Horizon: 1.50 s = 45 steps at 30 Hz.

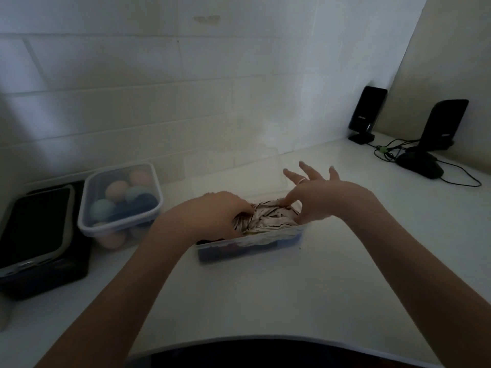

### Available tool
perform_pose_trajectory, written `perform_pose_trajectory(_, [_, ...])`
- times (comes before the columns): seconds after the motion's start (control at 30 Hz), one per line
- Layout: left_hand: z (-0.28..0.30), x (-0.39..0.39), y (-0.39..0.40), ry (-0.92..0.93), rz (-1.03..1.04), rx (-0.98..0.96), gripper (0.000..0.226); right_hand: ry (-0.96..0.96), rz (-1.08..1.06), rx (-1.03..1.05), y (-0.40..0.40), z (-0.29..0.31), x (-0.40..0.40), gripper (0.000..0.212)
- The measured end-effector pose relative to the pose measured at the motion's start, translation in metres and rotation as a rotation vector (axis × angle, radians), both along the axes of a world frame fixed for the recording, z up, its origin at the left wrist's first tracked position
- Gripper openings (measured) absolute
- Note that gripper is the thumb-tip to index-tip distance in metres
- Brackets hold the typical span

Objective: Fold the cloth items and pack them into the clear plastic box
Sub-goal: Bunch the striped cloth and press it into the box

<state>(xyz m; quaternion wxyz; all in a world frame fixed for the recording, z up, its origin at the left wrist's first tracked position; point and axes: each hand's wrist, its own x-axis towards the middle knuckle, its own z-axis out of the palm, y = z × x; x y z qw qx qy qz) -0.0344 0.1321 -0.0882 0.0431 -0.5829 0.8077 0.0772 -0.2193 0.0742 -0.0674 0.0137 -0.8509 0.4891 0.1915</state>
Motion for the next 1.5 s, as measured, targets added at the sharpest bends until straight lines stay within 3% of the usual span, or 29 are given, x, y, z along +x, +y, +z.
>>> perform_pose_trajectory(0.13, [-0.003, -0.001, -0.011, 0.004, 0.067, 0.111, 0.063, 0.180, -0.058, 0.034, -0.002, 0.001, 0.015, 0.057])
perform_pose_trajectory(0.3, [-0.009, -0.009, -0.013, -0.142, 0.078, 0.051, 0.067, 0.293, -0.050, 0.074, -0.009, -0.001, 0.027, 0.057])
perform_pose_trajectory(0.43, [-0.013, 0.000, -0.012, -0.095, 0.097, 0.087, 0.053, 0.167, -0.013, 0.115, -0.003, 0.002, 0.022, 0.047])
perform_pose_trajectory(0.53, [-0.012, 0.006, -0.006, 0.090, 0.024, 0.066, 0.050, 0.055, 0.012, 0.045, 0.000, -0.001, 0.015, 0.044])
perform_pose_trajectory(0.63, [-0.005, 0.005, 0.008, 0.346, -0.106, -0.084, 0.048, -0.088, -0.022, 0.069, -0.001, -0.003, 0.007, 0.048])
perform_pose_trajectory(0.7, [-0.002, 0.003, 0.011, 0.420, -0.158, -0.131, 0.039, -0.146, -0.029, 0.083, -0.001, -0.001, 0.003, 0.049])
perform_pose_trajectory(0.83, [0.001, -0.003, 0.007, 0.366, -0.137, -0.070, 0.031, -0.253, 0.002, 0.029, 0.001, 0.009, -0.002, 0.047])
perform_pose_trajectory(0.97, [0.002, -0.012, 0.001, 0.310, -0.100, -0.036, 0.026, -0.487, 0.154, -0.135, 0.007, 0.018, 0.003, 0.036])
perform_pose_trajectory(1.03, [0.004, -0.015, 0.001, 0.304, -0.078, -0.016, 0.025, -0.429, 0.187, -0.048, 0.011, 0.018, 0.011, 0.037])
perform_pose_trajectory(1.13, [0.004, -0.015, -0.003, 0.270, -0.032, -0.030, 0.027, -0.192, 0.169, 0.054, 0.012, 0.012, 0.024, 0.040])
perform_pose_trajectory(1.27, [0.001, -0.018, -0.011, 0.199, 0.029, -0.030, 0.044, -0.062, 0.194, 0.079, 0.004, 0.007, 0.034, 0.045])
perform_pose_trajectory(1.5, [-0.003, -0.028, -0.007, 0.070, 0.056, -0.115, 0.048, 0.177, 0.195, 0.127, -0.001, -0.002, 0.053, 0.053])
